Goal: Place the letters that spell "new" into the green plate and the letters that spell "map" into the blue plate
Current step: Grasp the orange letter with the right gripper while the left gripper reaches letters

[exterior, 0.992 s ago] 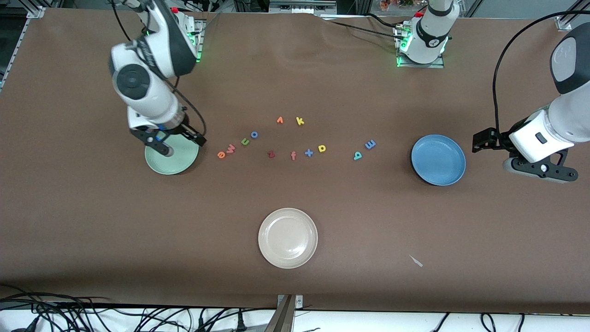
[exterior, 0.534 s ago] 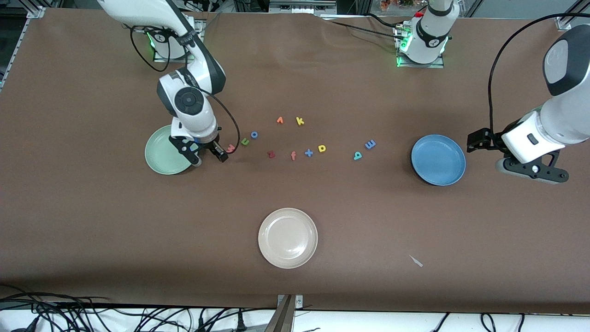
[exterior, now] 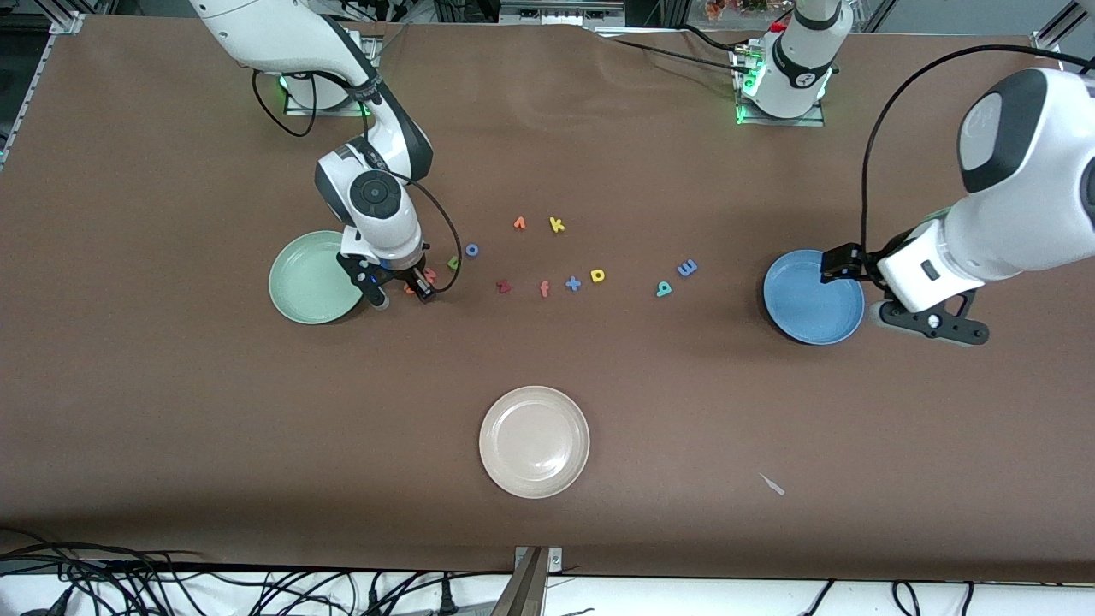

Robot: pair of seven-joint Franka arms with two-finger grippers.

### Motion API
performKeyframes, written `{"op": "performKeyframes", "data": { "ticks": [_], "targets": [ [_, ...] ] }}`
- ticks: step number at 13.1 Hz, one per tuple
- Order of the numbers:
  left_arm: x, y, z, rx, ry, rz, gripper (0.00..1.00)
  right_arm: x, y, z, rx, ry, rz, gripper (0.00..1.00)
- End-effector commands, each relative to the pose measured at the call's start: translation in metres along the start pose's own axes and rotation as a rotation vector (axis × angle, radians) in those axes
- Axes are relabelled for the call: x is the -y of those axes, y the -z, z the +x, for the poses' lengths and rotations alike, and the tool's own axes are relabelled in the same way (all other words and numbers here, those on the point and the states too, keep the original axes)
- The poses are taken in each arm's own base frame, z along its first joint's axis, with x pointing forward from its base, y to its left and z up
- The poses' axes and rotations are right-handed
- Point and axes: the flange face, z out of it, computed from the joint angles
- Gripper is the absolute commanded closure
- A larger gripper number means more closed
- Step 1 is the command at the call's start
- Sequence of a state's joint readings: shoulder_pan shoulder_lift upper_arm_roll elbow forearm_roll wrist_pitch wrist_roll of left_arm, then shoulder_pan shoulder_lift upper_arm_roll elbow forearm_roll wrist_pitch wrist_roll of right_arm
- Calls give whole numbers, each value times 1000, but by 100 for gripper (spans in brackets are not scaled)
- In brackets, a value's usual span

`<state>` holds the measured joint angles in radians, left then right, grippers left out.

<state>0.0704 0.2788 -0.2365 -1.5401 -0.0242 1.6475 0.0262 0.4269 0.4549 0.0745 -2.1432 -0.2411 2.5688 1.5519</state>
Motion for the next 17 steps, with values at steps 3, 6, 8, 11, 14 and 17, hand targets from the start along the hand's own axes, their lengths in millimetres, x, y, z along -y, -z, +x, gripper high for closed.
{"op": "performKeyframes", "data": {
  "ticks": [3,6,8,11,14,17],
  "targets": [
    [-39,-37,4,6,76,-39,1,0,-11,9,-19,-22,-5,48],
    [-52,-63,2,24,106,-39,1,0,-13,8,-18,-21,-8,62],
    [-57,-81,0,30,140,-52,1,1,-12,9,-19,-20,-9,77],
    [-68,-105,-6,38,143,-61,1,1,7,26,-39,25,-3,86],
    [-76,-133,-12,39,154,-59,1,2,57,70,-64,142,-115,86],
    [-84,-160,-18,23,189,-60,1,-26,76,128,-47,299,-195,86]
  ]
}}
